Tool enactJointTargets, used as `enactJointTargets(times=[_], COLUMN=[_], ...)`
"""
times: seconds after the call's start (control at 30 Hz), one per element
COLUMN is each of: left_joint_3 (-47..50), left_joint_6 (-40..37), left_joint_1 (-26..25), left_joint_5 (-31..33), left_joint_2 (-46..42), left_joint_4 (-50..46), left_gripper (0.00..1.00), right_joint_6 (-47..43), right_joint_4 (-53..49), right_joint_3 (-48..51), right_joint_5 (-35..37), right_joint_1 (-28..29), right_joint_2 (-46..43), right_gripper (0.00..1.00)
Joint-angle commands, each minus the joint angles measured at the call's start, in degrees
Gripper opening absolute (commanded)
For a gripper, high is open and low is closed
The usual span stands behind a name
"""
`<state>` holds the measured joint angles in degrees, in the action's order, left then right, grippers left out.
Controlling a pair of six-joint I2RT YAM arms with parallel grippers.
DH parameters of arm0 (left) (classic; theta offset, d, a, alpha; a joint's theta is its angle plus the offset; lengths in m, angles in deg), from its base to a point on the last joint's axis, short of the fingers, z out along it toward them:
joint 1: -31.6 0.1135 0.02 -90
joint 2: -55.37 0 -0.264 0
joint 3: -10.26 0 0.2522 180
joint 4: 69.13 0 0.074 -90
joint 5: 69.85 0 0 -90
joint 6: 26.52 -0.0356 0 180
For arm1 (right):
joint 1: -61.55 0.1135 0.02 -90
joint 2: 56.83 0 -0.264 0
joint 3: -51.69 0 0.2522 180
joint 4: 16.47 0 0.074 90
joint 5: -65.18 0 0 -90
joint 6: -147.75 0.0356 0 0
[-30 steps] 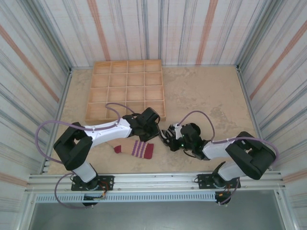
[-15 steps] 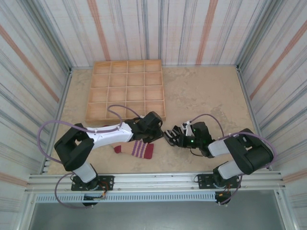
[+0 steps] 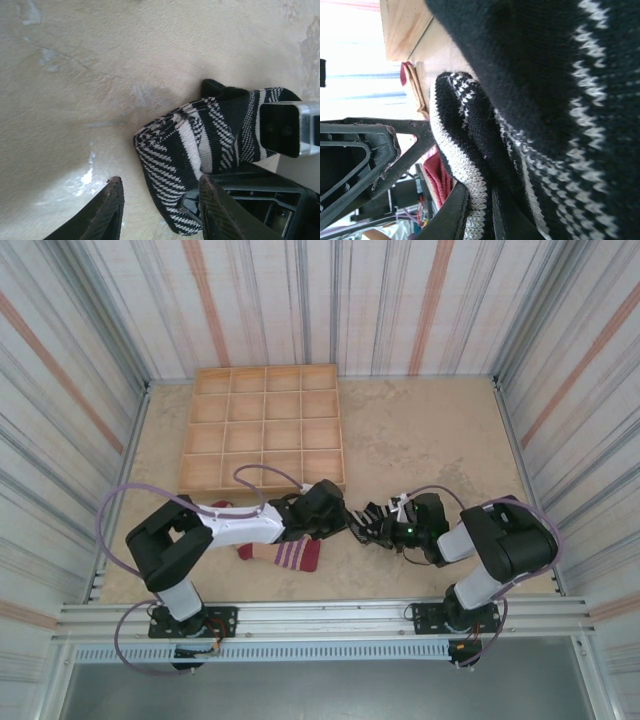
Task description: Roll the socks
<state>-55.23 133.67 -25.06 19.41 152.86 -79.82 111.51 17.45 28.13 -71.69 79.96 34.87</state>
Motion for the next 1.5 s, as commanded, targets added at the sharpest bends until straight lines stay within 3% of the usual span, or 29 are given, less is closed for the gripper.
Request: enactJointTargets(times=[0.0,0.7,1.47], left_joint_3=[0.88,0.48,0.84], left_joint_6=[1.51,3.72,9.44], left_joint_1=[-0.75,-0.99,-1.48], left_joint_5=[1.17,0.97,0.45], left_joint_2=[1.79,6.76,12.09], left_joint_4=[2.96,8.38,13.10], left_gripper=[0.43,0.41,0.32], right_joint_6=[4.53,9.79,10.53], right_joint_4=[-9.17,-7.51,-14.26], right_joint_3=[3.24,4.11,2.55], right_joint_5=[4.54,3.72,3.98], right_joint_1=[-1.43,-5.23,-5.32], right_joint_2=[3.93,13.38,11.38], right_gripper=[0.00,0.00,0.00])
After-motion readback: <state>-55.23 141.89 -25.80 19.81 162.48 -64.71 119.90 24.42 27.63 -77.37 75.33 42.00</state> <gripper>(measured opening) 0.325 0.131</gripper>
